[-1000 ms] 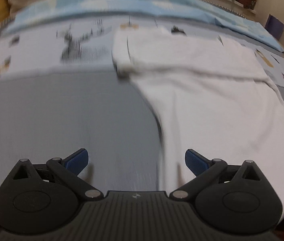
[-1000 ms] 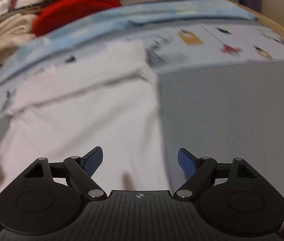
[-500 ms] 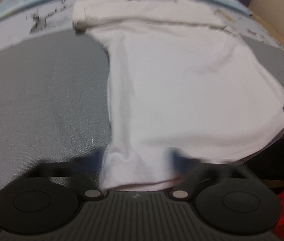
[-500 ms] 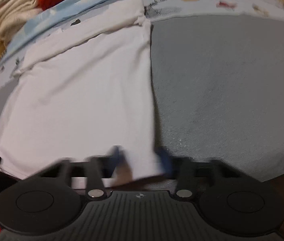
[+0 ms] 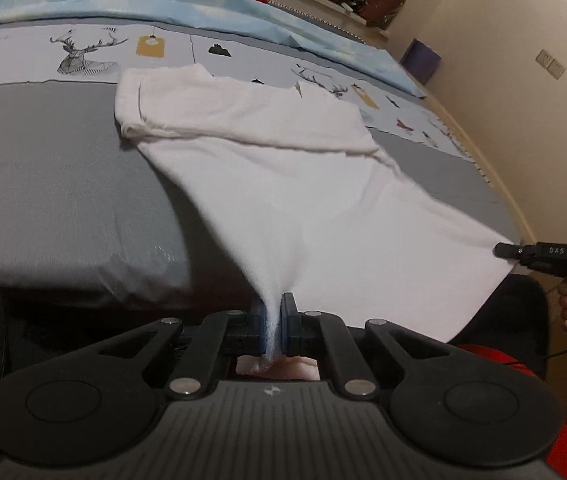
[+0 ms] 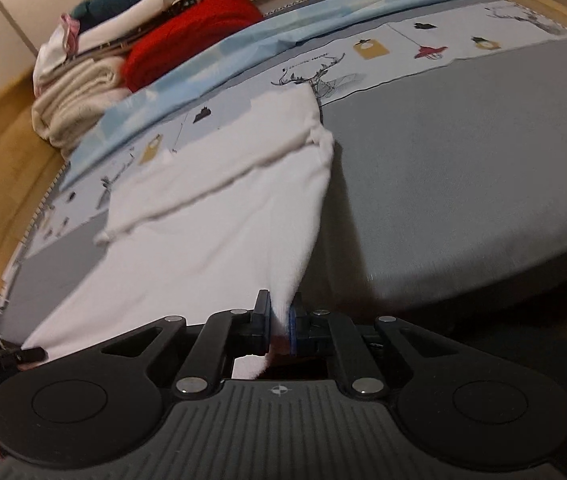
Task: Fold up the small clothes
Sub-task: 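Fold the shirt hem up toward the collar with both grippers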
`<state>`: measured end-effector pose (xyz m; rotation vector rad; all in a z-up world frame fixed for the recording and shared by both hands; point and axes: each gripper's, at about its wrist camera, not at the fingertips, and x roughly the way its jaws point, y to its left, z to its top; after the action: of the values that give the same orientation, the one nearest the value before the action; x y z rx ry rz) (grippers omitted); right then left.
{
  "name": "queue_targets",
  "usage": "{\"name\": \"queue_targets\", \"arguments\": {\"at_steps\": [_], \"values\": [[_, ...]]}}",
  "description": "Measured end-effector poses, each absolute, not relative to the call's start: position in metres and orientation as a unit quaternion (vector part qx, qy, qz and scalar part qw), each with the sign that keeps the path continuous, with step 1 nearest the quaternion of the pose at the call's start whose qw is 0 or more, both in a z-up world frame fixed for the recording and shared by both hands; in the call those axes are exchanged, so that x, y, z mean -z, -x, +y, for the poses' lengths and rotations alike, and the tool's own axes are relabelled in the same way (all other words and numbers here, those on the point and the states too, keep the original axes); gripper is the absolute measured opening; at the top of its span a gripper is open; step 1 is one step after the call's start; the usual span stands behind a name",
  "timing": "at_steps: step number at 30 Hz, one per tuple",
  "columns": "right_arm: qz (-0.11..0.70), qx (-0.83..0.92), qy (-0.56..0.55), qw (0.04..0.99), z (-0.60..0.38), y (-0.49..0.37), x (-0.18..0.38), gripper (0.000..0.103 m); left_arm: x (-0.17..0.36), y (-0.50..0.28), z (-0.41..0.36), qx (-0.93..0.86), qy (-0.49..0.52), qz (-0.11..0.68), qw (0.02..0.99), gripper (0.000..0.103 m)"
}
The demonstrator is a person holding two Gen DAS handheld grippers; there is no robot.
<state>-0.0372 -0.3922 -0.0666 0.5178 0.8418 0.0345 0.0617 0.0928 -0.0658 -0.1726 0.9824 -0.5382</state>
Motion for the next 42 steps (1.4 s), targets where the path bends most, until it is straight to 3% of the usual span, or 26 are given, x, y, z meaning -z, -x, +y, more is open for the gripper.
{"name": "queue_targets", "arguments": {"at_steps": [3, 8, 14, 16, 18, 19, 20, 25, 31, 42], "values": [[0.401, -0.011, -0.262, 0.878, -0.397, 0.039, 0.056, 0.008, 0.057, -0.078, 0.093, 0.239, 0.085, 0.465, 0.848, 0.007], [0.375, -0.021, -0.255, 0.891, -0.399, -0.027, 0.027, 0.008, 0.035, -0.146, 0.099, 0.214, 0.116, 0.451, 0.858, 0.007], [0.368, -0.013, -0.238, 0.899, -0.408, -0.202, 0.015, 0.008, 0.032, -0.304, 0.106, 0.158, 0.166, 0.463, 0.856, 0.009], [0.371, 0.023, -0.259, 0.892, -0.413, -0.267, 0.029, 0.010, 0.046, -0.372, 0.115, 0.113, 0.216, 0.458, 0.855, 0.020], [0.365, 0.054, -0.290, 0.883, -0.420, -0.321, 0.052, 0.024, 0.063, -0.427, 0.126, 0.049, 0.249, 0.449, 0.857, 0.075], [0.367, 0.073, -0.302, 0.877, -0.424, -0.343, 0.067, 0.049, 0.071, -0.448, 0.131, 0.012, 0.254, 0.449, 0.857, 0.081], [0.376, 0.102, -0.316, 0.865, -0.428, -0.358, 0.082, 0.062, 0.076, -0.459, 0.135, -0.012, 0.260, 0.448, 0.855, 0.082], [0.349, 0.087, -0.358, 0.861, -0.447, -0.333, 0.121, 0.062, 0.091, -0.446, 0.147, 0.030, 0.261, 0.436, 0.861, 0.083], [0.347, 0.084, -0.269, 0.895, -0.448, -0.322, 0.131, 0.062, 0.100, -0.423, 0.122, 0.079, 0.169, 0.446, 0.875, 0.084], [0.288, 0.074, -0.168, 0.940, -0.419, -0.347, 0.129, 0.059, 0.126, -0.428, 0.095, 0.110, 0.124, 0.460, 0.872, 0.084]]}}
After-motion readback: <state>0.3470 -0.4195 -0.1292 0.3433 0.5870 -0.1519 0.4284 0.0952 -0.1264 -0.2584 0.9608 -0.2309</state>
